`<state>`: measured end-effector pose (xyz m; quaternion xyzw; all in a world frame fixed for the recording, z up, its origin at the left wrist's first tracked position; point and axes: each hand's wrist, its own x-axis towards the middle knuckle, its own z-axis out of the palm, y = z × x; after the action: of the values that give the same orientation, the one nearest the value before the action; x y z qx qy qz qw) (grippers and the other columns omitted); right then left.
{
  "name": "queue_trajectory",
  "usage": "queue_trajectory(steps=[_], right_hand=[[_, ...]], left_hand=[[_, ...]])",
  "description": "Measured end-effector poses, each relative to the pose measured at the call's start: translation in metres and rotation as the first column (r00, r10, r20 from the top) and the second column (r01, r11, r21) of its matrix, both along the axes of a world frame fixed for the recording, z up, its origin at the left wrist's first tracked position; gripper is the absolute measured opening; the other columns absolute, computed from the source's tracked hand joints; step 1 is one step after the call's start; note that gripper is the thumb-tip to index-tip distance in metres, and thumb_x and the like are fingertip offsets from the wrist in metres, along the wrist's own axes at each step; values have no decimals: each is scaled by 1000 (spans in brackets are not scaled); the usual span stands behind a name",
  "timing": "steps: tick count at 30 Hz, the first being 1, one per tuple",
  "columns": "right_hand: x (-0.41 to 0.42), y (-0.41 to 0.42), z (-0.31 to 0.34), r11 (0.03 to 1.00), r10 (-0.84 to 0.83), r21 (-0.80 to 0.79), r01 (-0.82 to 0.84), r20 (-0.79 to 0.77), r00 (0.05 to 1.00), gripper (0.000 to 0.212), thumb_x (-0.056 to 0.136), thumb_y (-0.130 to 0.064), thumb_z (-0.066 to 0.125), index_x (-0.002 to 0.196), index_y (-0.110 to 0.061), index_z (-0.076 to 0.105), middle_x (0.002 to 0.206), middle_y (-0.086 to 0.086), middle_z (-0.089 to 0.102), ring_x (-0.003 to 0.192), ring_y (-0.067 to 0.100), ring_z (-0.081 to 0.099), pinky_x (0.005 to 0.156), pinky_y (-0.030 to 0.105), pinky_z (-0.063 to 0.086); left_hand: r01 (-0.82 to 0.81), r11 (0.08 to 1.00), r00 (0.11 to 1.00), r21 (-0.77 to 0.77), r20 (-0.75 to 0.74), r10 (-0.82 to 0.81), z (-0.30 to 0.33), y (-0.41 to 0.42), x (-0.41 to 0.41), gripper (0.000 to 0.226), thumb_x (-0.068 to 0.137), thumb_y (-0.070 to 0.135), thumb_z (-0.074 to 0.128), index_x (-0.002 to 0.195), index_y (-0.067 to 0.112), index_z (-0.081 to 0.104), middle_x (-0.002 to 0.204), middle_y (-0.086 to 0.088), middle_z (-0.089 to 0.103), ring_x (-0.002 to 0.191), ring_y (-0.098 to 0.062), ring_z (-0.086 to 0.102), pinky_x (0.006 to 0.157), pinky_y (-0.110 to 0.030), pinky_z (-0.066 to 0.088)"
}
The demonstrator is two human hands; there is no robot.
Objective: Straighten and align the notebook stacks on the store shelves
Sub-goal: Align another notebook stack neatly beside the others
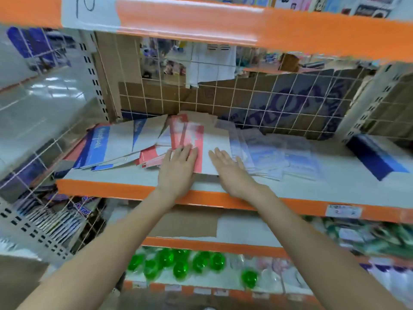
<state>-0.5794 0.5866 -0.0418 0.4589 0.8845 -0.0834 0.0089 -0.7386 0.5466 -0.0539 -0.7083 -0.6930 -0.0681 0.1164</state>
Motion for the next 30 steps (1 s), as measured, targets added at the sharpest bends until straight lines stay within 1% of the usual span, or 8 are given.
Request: queue_trajectory(steps=[3, 7, 11, 14, 20, 24, 28, 30], right_hand=[[15, -23, -1, 1000, -29, 6, 28, 13, 1000, 83, 84, 16, 31, 151, -15, -6, 159, 5, -13, 147, 19, -9, 116, 44, -4], [41, -47, -6, 993, -66, 99, 62, 35, 997, 84, 88, 8, 42, 151, -16, -8, 159, 6, -11, 147, 19, -6, 116, 44, -4], [70, -67, -9, 981, -128, 143, 128, -11, 992, 88, 86, 7, 44, 151, -16, -10, 159, 5, -11, 147, 18, -6, 115, 43, -8], [95, -73, -8, 971, -171, 157, 180, -69, 983, 90, 85, 10, 44, 151, -17, -10, 159, 5, -11, 147, 17, -7, 116, 41, -7], [189, -82, -6, 935, -262, 205, 288, -146, 954, 88, 83, 13, 40, 151, -14, -9, 159, 8, -10, 147, 18, -5, 118, 38, -6], [288, -94, -12, 899, -356, 213, 383, -158, 921, 84, 86, 11, 37, 151, -14, -10, 159, 8, -9, 147, 18, -6, 117, 36, -7], [409, -110, -15, 848, -464, 221, 481, -126, 877, 86, 85, 10, 41, 151, -15, -9, 159, 7, -8, 147, 17, -5, 117, 38, -5], [467, -119, -15, 820, -515, 230, 524, -102, 851, 87, 84, 11, 40, 151, -16, -9, 160, 7, -6, 147, 16, -3, 117, 38, -3]], left_hand=[[42, 999, 998, 7, -50, -41, -5, -12, 15, 56, 97, 11, 29, 150, 14, 9, 157, -7, 12, 144, -23, 12, 115, -40, 9], [98, 995, 992, -12, -83, -99, -10, -29, 37, 62, 96, 7, 32, 150, 13, 1, 158, -8, 4, 145, -24, 5, 116, -43, 3], [138, 990, 986, 41, -97, -133, -9, -40, 66, 71, 93, 7, 43, 150, 13, 2, 158, -9, 9, 145, -26, 7, 115, -48, 2], [178, 982, 978, 65, -126, -169, -4, -39, 91, 71, 93, 8, 45, 151, 14, 3, 158, -10, 10, 145, -27, 8, 115, -49, 1], [304, 946, 944, 110, -169, -284, 7, -31, 185, 73, 92, 11, 50, 151, 13, 8, 157, -10, 15, 145, -27, 12, 114, -51, -6], [412, 902, 908, 128, -139, -395, 7, -26, 287, 72, 89, 9, 53, 150, 13, 15, 156, -10, 19, 144, -27, 18, 114, -53, 2], [533, 812, 846, 238, -141, -514, 2, -29, 412, 60, 75, 4, 71, 132, 7, 53, 134, -13, 54, 123, -30, 52, 104, -59, 30], [572, 770, 817, 283, -121, -563, 2, -31, 472, 58, 65, 6, 79, 121, 7, 63, 122, -13, 63, 112, -30, 61, 96, -60, 38]])
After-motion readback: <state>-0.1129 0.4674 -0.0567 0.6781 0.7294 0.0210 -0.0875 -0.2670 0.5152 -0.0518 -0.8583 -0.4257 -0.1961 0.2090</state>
